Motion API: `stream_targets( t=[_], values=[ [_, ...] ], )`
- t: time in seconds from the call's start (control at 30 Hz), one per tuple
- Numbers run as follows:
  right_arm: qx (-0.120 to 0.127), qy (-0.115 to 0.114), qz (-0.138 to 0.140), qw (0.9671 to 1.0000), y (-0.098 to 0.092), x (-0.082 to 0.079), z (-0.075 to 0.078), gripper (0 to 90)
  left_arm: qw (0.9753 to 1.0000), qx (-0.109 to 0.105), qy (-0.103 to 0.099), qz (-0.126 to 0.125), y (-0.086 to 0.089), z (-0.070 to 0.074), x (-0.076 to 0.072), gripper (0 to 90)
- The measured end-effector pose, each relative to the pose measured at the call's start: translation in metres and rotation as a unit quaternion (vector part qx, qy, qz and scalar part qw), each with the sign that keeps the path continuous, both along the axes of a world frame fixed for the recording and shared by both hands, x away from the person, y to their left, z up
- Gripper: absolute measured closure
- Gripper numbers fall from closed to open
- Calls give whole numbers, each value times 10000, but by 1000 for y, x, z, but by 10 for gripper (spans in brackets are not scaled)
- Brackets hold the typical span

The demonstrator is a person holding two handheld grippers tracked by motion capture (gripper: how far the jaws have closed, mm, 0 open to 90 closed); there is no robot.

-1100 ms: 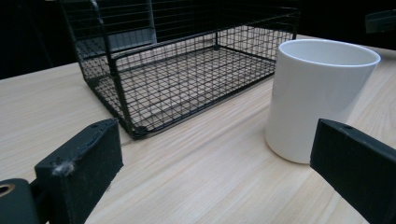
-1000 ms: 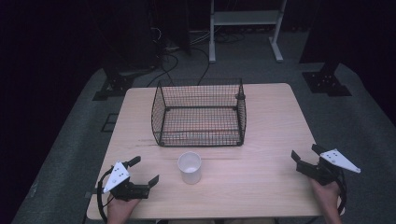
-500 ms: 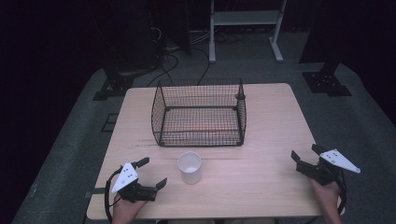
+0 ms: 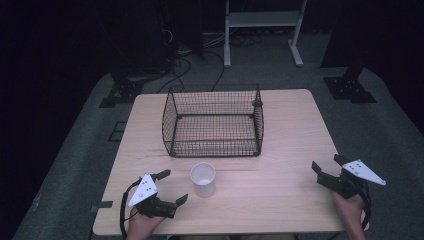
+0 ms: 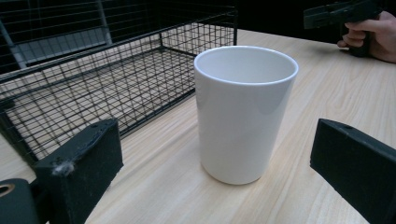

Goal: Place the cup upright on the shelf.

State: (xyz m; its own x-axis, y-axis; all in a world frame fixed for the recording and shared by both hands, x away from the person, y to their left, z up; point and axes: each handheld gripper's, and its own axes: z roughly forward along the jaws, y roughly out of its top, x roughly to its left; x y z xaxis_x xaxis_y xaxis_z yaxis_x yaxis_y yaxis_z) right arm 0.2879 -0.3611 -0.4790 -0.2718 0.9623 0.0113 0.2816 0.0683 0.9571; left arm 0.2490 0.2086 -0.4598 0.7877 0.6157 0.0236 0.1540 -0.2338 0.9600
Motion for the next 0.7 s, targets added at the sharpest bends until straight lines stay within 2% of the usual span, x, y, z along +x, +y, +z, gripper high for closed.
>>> stream_targets(
  t=[0.37,0.7],
  values=[
    [4,0,-8,10000,0,0,0,131,9996,78,69,-257,-13,2,3,17],
    [19,-1,-7,10000,-1,0,0,131,9981,179,171,-568,-32,4,11,17]
  ],
)
